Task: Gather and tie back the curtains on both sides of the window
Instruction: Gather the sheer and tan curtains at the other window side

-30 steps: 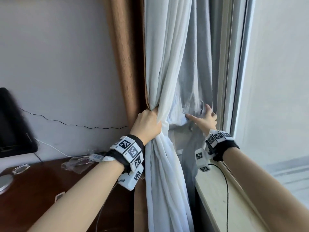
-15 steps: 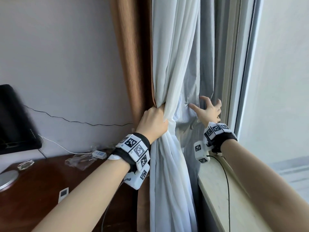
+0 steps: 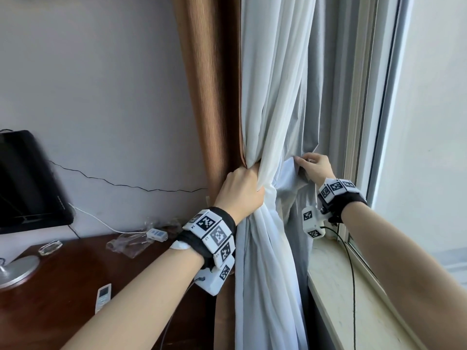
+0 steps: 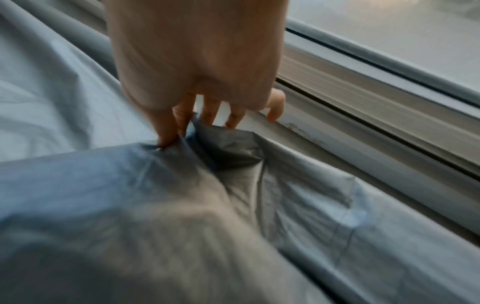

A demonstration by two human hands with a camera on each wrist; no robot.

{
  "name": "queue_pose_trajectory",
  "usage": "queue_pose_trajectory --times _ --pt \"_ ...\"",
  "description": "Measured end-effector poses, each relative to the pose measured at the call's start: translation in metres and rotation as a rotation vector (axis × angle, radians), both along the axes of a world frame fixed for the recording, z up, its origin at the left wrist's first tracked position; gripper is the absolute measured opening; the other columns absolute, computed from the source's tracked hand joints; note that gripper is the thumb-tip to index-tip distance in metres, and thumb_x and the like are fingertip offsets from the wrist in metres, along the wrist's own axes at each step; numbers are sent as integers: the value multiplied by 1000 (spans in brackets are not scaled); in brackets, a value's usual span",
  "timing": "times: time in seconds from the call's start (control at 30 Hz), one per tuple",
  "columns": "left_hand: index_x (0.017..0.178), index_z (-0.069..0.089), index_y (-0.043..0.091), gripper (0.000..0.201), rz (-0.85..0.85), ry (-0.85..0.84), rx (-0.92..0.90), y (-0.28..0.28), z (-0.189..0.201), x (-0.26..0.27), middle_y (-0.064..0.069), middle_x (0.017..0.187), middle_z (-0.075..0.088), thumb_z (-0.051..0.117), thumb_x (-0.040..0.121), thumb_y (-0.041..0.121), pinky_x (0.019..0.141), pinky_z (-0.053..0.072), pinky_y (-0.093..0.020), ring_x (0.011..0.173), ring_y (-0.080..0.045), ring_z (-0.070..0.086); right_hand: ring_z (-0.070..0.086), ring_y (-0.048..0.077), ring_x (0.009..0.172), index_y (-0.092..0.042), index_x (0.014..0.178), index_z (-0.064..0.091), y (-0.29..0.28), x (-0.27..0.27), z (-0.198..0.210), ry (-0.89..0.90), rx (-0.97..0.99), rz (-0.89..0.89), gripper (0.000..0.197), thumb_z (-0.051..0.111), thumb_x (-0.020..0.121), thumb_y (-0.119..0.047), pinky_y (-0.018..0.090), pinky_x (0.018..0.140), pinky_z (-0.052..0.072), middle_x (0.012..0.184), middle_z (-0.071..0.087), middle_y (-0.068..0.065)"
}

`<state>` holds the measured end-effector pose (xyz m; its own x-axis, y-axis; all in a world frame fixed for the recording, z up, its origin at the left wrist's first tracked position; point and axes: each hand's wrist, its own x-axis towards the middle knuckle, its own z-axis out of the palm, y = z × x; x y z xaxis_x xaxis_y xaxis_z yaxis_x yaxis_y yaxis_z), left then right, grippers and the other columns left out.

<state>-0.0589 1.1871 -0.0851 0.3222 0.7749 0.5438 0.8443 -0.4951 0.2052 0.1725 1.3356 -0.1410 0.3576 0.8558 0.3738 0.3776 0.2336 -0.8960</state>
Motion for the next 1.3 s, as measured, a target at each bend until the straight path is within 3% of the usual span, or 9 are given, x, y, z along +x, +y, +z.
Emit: queue_pose_trajectory --times 0.2,0.53,0.73,0.83,1.0,1.07,1.17,1.23,1.3 --pt "126 53 12 44 41 -11 9 9 0 -3 -28 94 59 46 82 8 77 50 -51 87 -53 56 56 34 67 -3 74 53 -50 -23 -1 -168 199 -224 22 56 90 -16 39 63 44 63 56 9" --pt "131 52 17 49 -2 -105 -72 8 0 13 -26 108 61 53 82 13 88 50 -47 99 -50 57 23 29 40 -10 85 31 -155 -84 1 -518 389 -20 20 46 88 4 35 41 15 49 30 3" --pt "118 59 19 36 -34 -184 -179 2 8 11 -21 117 62 51 83 22 85 47 -36 109 -45 54 41 39 46 -15 95 29 -167 -108 -3 -540 435 84 26 45 86 3 37 42 24 58 44 9" --pt "115 61 20 31 -45 -296 -282 2 11 6 -15 119 63 47 87 23 94 46 -37 114 -39 54 49 36 56 -16 105 31 -171 -118 -20 -546 423 153 24 43 90 0 24 45 18 72 49 6" --pt "120 63 27 57 -85 -399 -252 3 9 -2 2 115 69 44 85 69 100 46 -36 115 -21 59 44 11 67 1 130 41 -179 -131 -29 -427 388 255 46 38 84 -3 20 59 26 84 49 1" --pt "119 63 28 73 -60 -352 -232 7 10 -11 5 110 71 49 73 81 98 49 -34 112 -18 62 51 12 86 -2 141 35 -176 -137 -31 -459 414 323 60 39 81 4 20 72 36 111 54 4" --pt "120 61 23 59 119 -210 -204 13 12 -28 -12 118 66 58 74 59 97 49 -37 116 -32 57 26 25 145 -6 152 22 -162 -146 -44 -587 409 368 76 40 79 11 31 113 32 160 19 15" --pt "121 60 17 45 198 -190 -181 14 14 -38 -22 120 60 56 80 37 97 47 -36 117 -40 52 18 24 148 -8 151 24 -150 -152 -55 -630 386 345 71 42 84 8 38 117 27 159 21 14" --pt "120 60 13 40 236 -193 -157 13 17 -47 -26 118 58 55 83 27 94 46 -37 115 -43 52 35 26 137 -8 144 35 -141 -158 -67 -593 405 267 56 47 90 1 42 109 36 150 38 14"
